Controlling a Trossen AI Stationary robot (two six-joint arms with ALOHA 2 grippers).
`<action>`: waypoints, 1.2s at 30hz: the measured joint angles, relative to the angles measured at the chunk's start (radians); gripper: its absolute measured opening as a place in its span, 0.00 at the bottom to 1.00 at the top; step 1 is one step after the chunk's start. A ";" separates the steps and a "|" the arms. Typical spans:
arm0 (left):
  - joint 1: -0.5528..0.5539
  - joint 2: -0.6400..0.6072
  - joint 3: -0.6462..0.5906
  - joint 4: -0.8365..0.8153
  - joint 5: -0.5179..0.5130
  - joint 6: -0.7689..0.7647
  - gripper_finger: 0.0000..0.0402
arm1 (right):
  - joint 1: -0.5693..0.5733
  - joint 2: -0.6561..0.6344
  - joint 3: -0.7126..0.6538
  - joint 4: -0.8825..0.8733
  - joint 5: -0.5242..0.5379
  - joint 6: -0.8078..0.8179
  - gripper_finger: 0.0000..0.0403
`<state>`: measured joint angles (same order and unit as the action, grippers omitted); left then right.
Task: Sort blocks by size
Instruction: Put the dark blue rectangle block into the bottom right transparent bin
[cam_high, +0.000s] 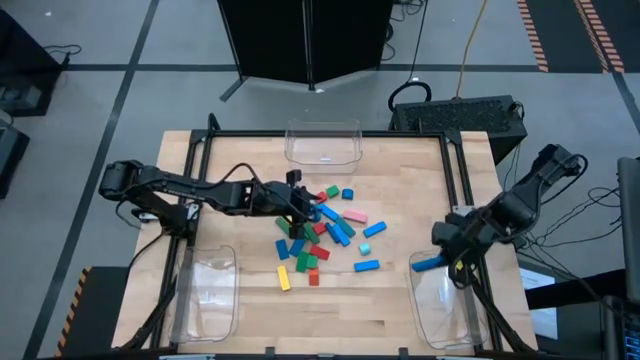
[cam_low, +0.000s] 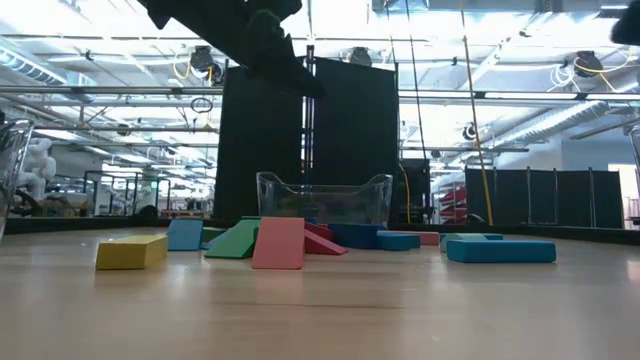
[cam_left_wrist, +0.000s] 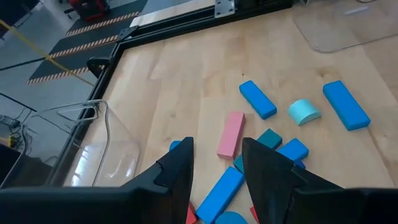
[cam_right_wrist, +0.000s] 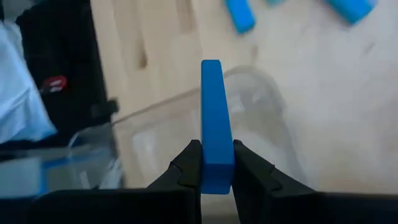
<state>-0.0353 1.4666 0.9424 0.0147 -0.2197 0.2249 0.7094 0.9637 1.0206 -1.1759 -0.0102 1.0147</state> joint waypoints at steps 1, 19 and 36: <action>0.000 0.000 0.000 0.000 -0.001 0.001 0.34 | 0.018 0.011 0.000 0.000 -0.020 0.028 0.12; 0.003 0.010 0.000 -0.056 -0.067 -0.044 0.34 | 0.178 0.239 0.000 0.001 -0.075 0.261 0.13; 0.073 0.282 -0.001 0.170 0.150 -0.032 0.39 | 0.170 0.274 0.000 -0.031 -0.123 0.336 0.38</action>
<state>0.0375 1.7484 0.9417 0.1842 -0.0694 0.1927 0.8791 1.2381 1.0203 -1.2072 -0.1327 1.3512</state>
